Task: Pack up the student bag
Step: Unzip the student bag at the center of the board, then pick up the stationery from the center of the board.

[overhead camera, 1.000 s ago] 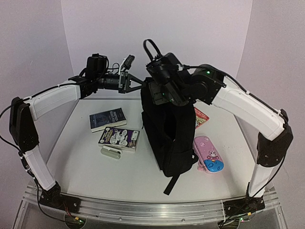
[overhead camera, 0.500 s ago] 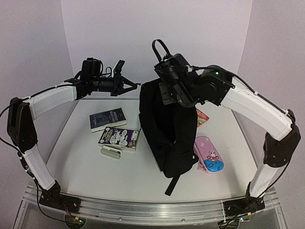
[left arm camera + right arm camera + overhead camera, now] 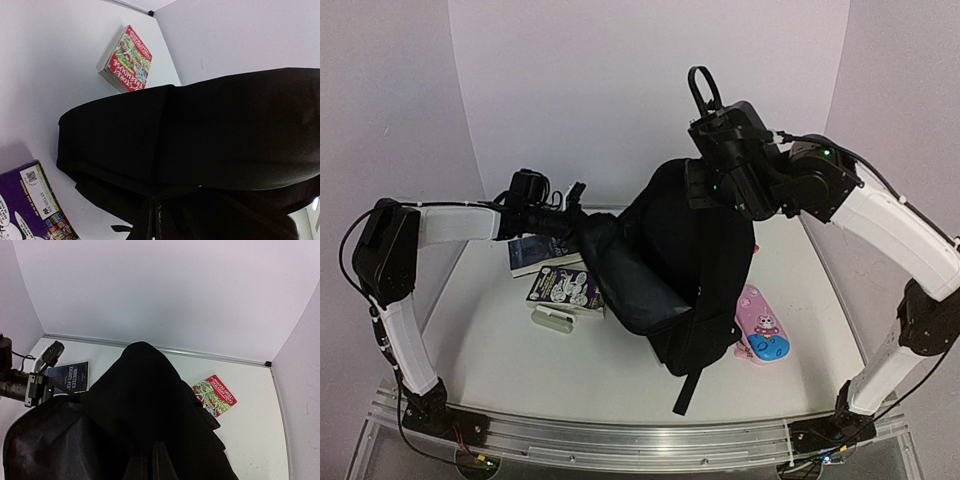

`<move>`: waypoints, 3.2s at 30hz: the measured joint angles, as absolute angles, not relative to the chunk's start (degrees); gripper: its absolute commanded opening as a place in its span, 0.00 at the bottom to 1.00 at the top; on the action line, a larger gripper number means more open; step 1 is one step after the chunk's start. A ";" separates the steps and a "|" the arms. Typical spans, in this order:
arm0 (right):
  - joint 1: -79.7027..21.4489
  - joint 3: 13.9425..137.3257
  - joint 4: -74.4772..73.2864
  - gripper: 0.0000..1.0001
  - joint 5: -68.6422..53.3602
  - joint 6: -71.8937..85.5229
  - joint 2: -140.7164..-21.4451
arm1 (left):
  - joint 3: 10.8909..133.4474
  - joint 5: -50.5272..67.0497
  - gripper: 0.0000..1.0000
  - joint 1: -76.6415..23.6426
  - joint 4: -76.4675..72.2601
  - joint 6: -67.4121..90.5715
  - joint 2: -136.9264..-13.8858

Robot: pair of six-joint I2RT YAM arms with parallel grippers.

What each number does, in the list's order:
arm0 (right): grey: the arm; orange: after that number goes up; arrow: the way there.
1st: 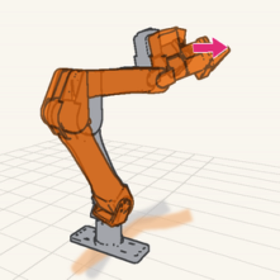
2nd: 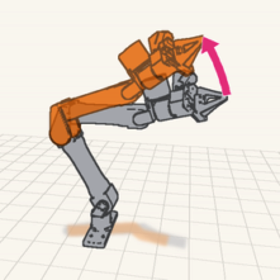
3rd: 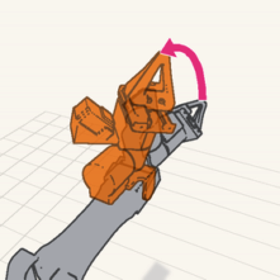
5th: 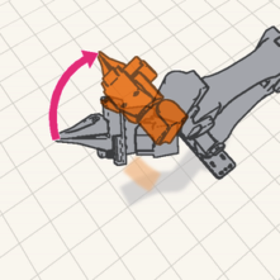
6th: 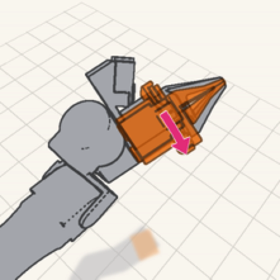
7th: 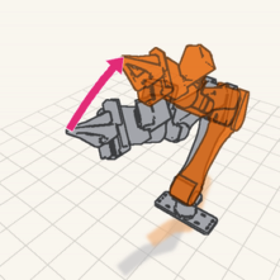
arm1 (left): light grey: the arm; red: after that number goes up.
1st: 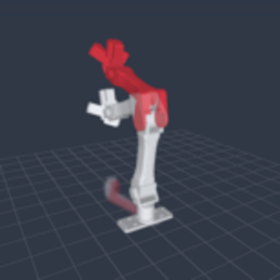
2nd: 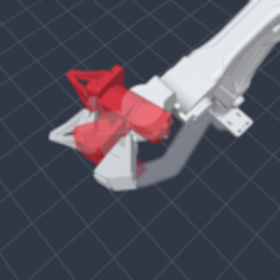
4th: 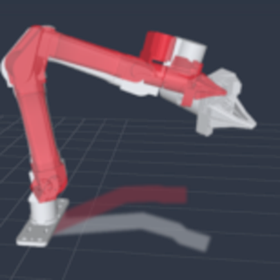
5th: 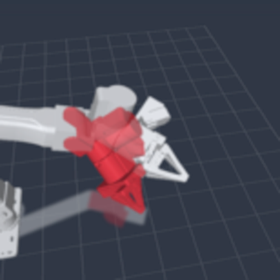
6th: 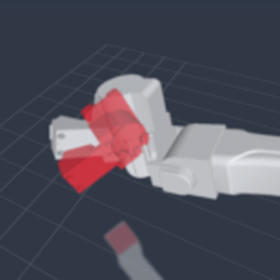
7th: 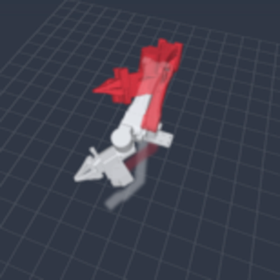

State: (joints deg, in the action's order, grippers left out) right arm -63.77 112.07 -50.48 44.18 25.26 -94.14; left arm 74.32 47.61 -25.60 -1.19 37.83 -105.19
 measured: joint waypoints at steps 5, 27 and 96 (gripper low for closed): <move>-63.77 111.61 -50.37 0.00 44.00 26.31 -94.11 | 72.55 46.76 0.00 -25.45 -2.69 37.69 -107.54; -53.07 103.84 -42.03 0.00 39.30 28.38 -93.76 | 72.10 28.49 0.82 -24.10 8.69 31.56 -91.84; -44.49 95.00 -32.59 0.91 14.55 26.63 -91.71 | 86.21 25.74 0.00 -33.75 29.21 40.08 -100.79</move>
State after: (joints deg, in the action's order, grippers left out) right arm -44.49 95.00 -32.59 14.55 26.63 -91.71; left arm 86.21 25.74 -33.75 29.20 40.08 -100.79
